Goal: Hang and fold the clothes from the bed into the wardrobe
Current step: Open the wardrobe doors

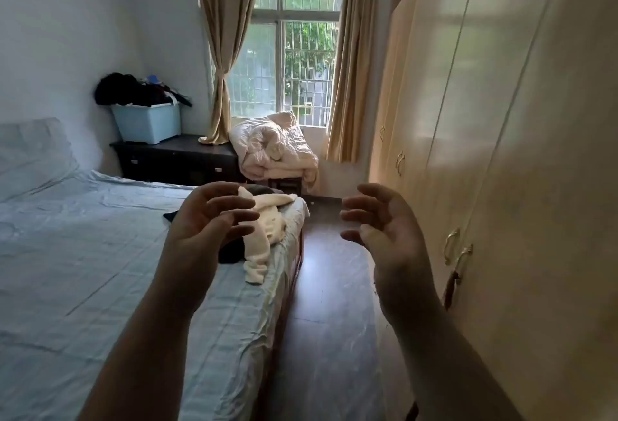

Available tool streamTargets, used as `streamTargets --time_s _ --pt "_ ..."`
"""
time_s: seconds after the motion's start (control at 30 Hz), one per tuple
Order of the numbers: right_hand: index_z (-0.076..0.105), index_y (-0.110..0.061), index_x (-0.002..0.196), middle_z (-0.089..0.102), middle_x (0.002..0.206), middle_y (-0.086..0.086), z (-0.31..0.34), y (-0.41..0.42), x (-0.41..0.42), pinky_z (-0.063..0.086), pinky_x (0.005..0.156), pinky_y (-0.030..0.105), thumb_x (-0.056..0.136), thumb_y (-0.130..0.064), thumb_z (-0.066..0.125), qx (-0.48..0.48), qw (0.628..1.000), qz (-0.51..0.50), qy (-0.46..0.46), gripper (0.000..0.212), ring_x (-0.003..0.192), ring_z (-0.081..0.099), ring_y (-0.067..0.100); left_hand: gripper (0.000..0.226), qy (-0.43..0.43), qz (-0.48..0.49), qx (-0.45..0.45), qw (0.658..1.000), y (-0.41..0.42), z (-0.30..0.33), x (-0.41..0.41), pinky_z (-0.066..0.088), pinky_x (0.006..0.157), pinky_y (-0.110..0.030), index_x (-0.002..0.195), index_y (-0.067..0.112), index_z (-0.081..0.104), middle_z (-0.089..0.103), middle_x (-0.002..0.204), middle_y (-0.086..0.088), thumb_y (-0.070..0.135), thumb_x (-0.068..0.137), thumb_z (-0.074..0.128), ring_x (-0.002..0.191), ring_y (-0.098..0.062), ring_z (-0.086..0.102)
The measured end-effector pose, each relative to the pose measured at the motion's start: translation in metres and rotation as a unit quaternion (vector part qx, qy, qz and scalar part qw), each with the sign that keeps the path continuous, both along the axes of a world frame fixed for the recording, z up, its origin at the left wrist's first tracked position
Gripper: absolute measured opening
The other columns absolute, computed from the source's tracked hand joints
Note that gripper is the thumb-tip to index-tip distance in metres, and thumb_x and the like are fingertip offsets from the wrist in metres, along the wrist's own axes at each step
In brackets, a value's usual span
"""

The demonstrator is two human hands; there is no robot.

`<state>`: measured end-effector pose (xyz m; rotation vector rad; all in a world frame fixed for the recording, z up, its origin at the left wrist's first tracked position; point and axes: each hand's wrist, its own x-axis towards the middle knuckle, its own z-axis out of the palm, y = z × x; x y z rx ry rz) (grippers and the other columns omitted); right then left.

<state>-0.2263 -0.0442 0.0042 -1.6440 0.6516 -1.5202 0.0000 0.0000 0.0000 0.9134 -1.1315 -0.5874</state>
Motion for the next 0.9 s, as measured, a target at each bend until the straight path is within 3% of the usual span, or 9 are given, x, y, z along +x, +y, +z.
streamTargets --time_s 0.13,0.23,0.37,0.47,0.77,0.9 --pt "0.056 -0.024 0.124 0.067 0.109 -0.010 0.007 -0.062 0.042 0.058 0.087 0.031 0.095 0.010 0.047 -0.005 1.000 0.012 0.009 0.046 0.107 0.065 0.014 0.033 0.018 0.005 -0.006 1.000 -0.059 0.007 0.047 0.054 0.087 -0.047 0.117 0.012 0.058 0.070 0.101 -0.013 -0.002 0.090 0.046 0.098 -0.032 0.069" --pt "0.057 -0.022 0.125 0.067 0.112 -0.006 0.005 -0.106 0.071 0.059 0.086 0.032 0.094 0.013 0.045 -0.008 1.000 0.005 -0.006 0.048 0.109 0.065 0.017 0.035 0.021 0.014 -0.003 1.000 -0.105 0.008 0.078 0.053 0.088 -0.049 0.121 0.007 0.055 0.070 0.103 -0.015 -0.004 0.090 0.044 0.098 -0.033 0.069" --pt "0.057 -0.020 0.125 0.067 0.112 -0.004 -0.007 -0.154 0.095 0.059 0.088 0.037 0.091 0.002 0.048 0.013 1.000 0.002 -0.017 0.041 0.109 0.065 0.019 0.037 0.025 0.003 0.012 1.000 -0.159 0.003 0.097 0.055 0.086 -0.045 0.121 0.008 0.056 0.068 0.106 -0.018 0.001 0.086 0.045 0.098 -0.033 0.069" --pt "0.059 -0.023 0.122 0.068 0.111 -0.005 -0.009 -0.189 0.099 0.059 0.088 0.037 0.086 -0.007 0.051 0.020 1.000 -0.004 -0.018 0.039 0.109 0.065 0.019 0.033 0.017 -0.008 0.023 1.000 -0.197 -0.004 0.101 0.057 0.085 -0.042 0.118 0.009 0.057 0.068 0.105 -0.018 -0.008 0.094 0.043 0.098 -0.033 0.069" --pt "0.059 -0.021 0.120 0.069 0.106 -0.007 -0.027 -0.321 0.094 0.060 0.086 0.036 0.086 -0.007 0.051 0.026 0.999 -0.017 -0.023 0.038 0.106 0.066 0.018 0.036 0.008 -0.007 0.038 0.999 -0.331 -0.016 0.100 0.058 0.082 -0.041 0.122 0.002 0.053 0.068 0.102 -0.019 -0.015 0.094 0.037 0.095 -0.033 0.069" --pt "0.058 -0.017 0.121 0.069 0.105 -0.004 -0.026 -0.399 0.074 0.059 0.087 0.039 0.084 -0.006 0.049 0.022 0.999 -0.027 -0.037 0.039 0.104 0.067 0.019 0.037 -0.008 -0.002 0.037 0.999 -0.411 -0.014 0.080 0.058 0.081 -0.040 0.123 0.000 0.050 0.073 0.093 -0.009 -0.016 0.094 0.036 0.092 -0.029 0.071"
